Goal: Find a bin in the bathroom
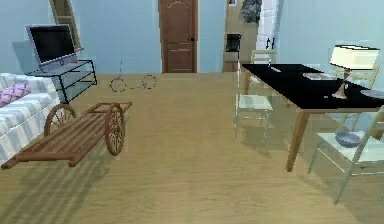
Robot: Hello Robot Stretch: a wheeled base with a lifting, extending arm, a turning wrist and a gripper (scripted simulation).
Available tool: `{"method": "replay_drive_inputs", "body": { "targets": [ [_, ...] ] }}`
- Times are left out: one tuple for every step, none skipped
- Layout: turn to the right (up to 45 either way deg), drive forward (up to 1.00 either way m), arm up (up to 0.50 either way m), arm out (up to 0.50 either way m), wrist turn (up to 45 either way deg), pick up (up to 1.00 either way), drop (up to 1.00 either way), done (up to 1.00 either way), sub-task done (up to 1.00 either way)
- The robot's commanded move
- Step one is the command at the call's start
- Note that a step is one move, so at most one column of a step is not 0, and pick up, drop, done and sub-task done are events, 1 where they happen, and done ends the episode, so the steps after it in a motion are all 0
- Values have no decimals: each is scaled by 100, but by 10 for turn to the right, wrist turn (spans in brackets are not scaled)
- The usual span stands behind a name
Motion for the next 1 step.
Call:
{"method": "replay_drive_inputs", "body": {
  "targets": [
    [0, 100, 0, 0, 0, 0, 0, 0, 0]
  ]
}}
